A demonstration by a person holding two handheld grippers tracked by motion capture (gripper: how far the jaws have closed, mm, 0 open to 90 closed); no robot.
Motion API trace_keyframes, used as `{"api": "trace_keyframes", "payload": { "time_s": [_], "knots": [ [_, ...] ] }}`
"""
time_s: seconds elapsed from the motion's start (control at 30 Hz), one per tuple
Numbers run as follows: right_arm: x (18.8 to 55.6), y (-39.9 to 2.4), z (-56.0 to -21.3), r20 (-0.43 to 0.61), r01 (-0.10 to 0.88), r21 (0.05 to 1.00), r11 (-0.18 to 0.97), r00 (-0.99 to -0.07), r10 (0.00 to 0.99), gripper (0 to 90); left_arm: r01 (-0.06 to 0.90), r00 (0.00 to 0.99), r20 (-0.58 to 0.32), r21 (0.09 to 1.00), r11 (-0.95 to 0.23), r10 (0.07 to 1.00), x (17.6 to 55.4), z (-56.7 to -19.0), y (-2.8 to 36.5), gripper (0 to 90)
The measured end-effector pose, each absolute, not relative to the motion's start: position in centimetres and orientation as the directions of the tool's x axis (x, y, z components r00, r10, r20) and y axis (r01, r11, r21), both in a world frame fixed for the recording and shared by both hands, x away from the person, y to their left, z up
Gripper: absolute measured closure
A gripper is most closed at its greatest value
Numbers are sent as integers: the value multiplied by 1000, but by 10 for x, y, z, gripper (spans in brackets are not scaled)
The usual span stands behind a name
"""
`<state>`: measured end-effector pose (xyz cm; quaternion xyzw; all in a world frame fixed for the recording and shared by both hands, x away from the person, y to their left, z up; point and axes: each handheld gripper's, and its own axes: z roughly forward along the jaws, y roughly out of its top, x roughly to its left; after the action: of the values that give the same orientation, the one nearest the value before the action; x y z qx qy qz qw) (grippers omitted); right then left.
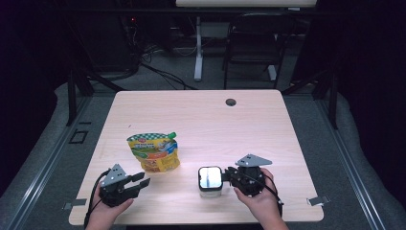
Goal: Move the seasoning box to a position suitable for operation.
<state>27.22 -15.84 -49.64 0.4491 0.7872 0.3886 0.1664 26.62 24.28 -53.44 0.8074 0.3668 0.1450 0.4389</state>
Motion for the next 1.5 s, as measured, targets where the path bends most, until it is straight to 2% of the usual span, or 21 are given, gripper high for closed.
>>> {"api": "trace_keyframes", "payload": {
  "time_s": [0.43, 0.6, 0.67, 1.1, 1.5],
  "knots": [
    [271, -156, -499, 104, 583, 760, 286, -544, 832, 813, 465, 706, -92, 808, -362, 702, 268, -529, 228, 645],
    [271, -157, -500, 131, 590, 763, 265, -543, 829, 852, 451, 734, -91, 806, -383, 673, 271, -525, 211, 697],
    [270, -157, -500, 132, 589, 763, 265, -544, 829, 861, 455, 746, -117, 809, -372, 656, 274, -524, 204, 724],
    [269, -157, -501, 125, 584, 766, 268, -544, 830, 863, 410, 815, -114, 807, -425, 568, 279, -523, 158, 898],
    [269, -160, -502, 151, 596, 766, 241, -531, 834, 863, 380, 852, -119, 809, -448, 509, 278, -523, 129, 900]
  ]
}}
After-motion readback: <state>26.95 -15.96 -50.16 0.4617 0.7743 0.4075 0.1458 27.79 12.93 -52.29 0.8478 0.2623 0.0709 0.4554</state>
